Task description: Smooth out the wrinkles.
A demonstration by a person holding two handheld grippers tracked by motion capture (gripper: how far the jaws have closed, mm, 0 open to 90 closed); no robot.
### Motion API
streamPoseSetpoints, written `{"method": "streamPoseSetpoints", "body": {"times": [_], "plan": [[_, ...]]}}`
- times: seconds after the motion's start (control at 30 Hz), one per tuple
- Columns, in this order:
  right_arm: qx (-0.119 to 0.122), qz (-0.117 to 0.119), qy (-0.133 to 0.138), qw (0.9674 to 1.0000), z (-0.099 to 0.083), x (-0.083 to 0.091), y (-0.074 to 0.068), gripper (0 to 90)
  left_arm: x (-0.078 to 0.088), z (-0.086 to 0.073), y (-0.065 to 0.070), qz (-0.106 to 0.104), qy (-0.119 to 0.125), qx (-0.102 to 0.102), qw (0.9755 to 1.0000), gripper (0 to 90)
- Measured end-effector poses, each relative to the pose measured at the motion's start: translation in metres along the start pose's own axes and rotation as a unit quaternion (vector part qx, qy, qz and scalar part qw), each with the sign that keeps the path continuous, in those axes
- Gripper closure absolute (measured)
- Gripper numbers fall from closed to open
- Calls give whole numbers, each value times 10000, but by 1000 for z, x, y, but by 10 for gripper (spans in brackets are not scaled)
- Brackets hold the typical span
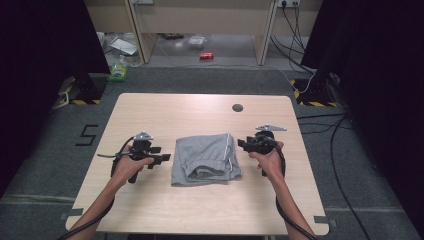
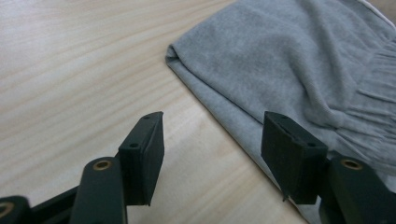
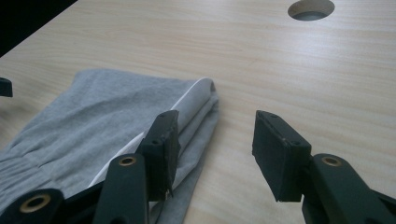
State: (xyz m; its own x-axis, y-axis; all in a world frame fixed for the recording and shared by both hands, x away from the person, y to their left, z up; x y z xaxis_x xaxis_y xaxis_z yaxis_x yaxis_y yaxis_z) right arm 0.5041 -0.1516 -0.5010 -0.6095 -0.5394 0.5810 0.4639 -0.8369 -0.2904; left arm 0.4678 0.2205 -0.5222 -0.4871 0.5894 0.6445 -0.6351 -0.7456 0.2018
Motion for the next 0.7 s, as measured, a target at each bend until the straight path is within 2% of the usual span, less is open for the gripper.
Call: {"method": "streamPoseSetpoints", "body": {"times": [0.33, 0.6, 0.7], "plan": [[255, -38, -43, 9997, -16, 19, -12, 443, 9, -17, 11, -117, 8, 59, 9999, 317], [280, -55, -155, 9995, -35, 30, -19, 394, 15, -31, 21, -170, 58, 130, 9998, 242], [337, -65, -186, 9992, -42, 34, -22, 378, 16, -35, 26, -175, 72, 99, 9998, 225]]}}
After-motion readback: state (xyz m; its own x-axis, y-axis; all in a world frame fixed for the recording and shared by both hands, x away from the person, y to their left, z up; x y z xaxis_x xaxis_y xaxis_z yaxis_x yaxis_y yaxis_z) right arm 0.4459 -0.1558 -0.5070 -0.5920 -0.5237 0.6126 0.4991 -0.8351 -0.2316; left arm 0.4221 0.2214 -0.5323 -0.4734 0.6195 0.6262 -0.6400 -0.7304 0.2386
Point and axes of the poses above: each handheld gripper's, and its own axes: x roughly backward along the jaws, z roughly out of its top, y roughly to its right, the point moved 5 cm from there along -x, roughly forward along the jaws, and after that the axes turned 2 degrees about -x, right-handed, at the moved point
